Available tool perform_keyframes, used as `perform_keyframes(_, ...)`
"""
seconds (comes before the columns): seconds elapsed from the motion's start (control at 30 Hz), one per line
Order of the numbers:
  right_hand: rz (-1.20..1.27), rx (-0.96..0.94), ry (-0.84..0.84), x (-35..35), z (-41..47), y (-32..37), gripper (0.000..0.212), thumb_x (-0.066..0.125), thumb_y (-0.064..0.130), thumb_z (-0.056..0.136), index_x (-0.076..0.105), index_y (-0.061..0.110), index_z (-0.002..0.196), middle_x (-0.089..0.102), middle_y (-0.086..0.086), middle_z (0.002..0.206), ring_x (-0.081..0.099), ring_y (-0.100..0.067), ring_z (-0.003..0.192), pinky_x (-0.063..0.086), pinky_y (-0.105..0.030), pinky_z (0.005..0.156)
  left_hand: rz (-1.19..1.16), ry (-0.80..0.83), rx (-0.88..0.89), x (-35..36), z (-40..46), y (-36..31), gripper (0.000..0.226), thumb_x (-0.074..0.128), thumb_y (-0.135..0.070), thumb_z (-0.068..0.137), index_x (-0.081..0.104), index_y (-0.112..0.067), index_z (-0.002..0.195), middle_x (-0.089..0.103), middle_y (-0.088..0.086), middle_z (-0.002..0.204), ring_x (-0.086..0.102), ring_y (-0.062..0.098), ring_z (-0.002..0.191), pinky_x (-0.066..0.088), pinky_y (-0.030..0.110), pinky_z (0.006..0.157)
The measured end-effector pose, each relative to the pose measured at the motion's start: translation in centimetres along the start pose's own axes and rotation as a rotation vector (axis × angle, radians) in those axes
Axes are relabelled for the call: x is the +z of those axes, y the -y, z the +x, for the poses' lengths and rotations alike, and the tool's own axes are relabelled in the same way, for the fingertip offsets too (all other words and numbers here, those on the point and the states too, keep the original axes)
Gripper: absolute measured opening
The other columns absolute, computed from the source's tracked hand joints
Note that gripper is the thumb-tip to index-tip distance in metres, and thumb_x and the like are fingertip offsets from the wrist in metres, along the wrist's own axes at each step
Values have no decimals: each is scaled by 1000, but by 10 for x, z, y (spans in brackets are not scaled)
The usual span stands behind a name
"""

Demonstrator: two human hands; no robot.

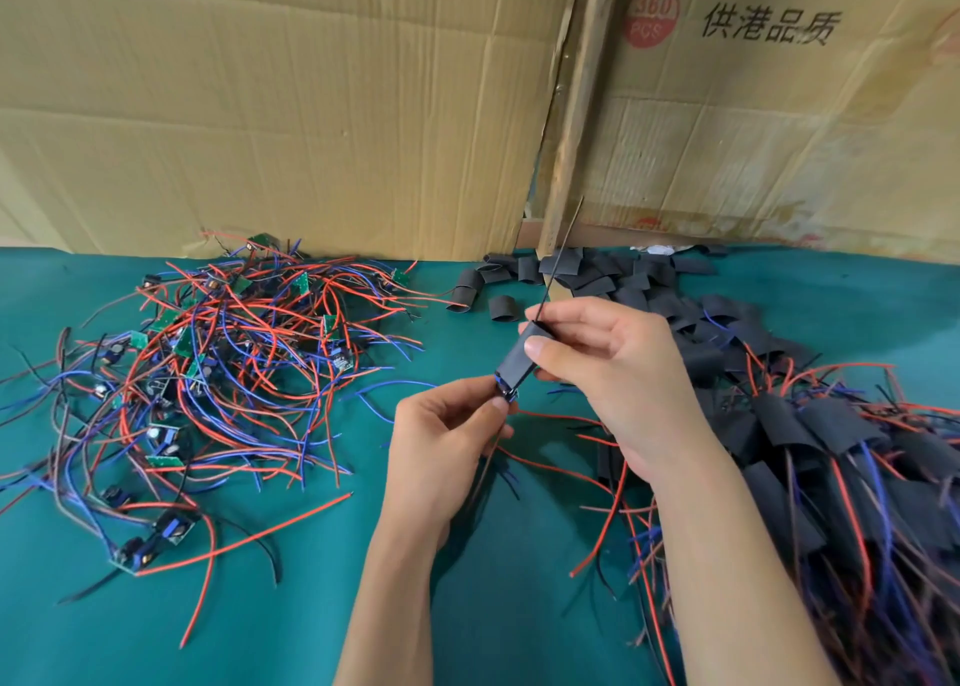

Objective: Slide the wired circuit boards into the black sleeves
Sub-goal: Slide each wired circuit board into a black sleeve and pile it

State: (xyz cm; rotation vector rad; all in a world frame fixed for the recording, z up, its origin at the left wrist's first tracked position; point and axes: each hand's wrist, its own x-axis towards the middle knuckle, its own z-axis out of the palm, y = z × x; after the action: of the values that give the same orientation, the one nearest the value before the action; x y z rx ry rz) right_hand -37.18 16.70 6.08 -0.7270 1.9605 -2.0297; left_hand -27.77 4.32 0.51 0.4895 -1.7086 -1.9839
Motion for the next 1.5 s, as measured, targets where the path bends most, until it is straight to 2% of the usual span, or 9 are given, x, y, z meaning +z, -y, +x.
perform_keyframes(0.3,-48,2,39,-3,0,-1,26,76,0,87,77,14,109,80,4,102,75,-11,93,59,-26,76,56,25,-15,2,0,-1,33,62,2,94,78,-25,84,69,1,71,52,5,52,43,16,53)
perform_keyframes(0.5,-153,-36,-24,-5,2,-4,25,81,9,84,81,26,102,80,7,101,75,-7,96,60,-35,89,171,48,-16,6,-1,0,32,59,-1,96,75,-29,94,69,-11,68,54,3,53,46,15,56)
perform_keyframes(0.63,-225,-35,-31,-2,2,-5,24,81,11,84,80,27,101,80,7,100,75,-8,93,62,-43,89,198,27,-15,4,1,1,24,59,-2,97,76,-15,107,68,-12,67,56,2,54,47,14,58)
perform_keyframes(0.77,-231,-47,-54,-2,2,-4,23,80,11,85,79,30,98,80,9,94,75,-7,85,63,-36,80,127,51,-1,5,-1,-1,36,58,2,96,74,-30,90,68,-8,68,55,5,55,47,15,57)
perform_keyframes(0.93,-434,-92,-104,0,3,-2,22,80,14,85,79,22,105,76,17,90,72,4,83,61,-30,85,62,94,1,4,-2,-2,36,54,5,98,74,-24,102,66,-7,67,52,7,55,46,15,58)
perform_keyframes(1.07,-373,-48,-91,-1,2,0,22,80,17,84,80,22,106,79,9,91,74,-3,85,63,-40,83,-11,87,15,2,0,-1,35,54,10,95,66,-8,123,63,3,74,53,12,58,47,19,60)
perform_keyframes(1.17,-322,18,-44,-1,2,-4,17,80,19,86,80,21,103,79,8,87,75,-7,85,62,-40,83,-65,101,65,0,-2,-2,35,55,11,94,63,-10,121,63,8,75,54,15,60,47,19,60)
perform_keyframes(1.33,-172,105,-28,5,1,-6,15,78,15,88,79,18,103,79,-1,87,75,-15,80,58,-24,65,-70,23,101,-2,-1,0,30,60,8,93,60,-12,116,69,3,73,62,13,61,51,19,60)
perform_keyframes(1.5,-31,203,57,14,-3,1,12,72,9,93,76,14,103,79,-11,88,76,-25,77,63,-34,70,-7,-11,128,4,-2,-1,17,64,-2,94,65,-11,108,68,6,75,65,13,63,50,20,57)
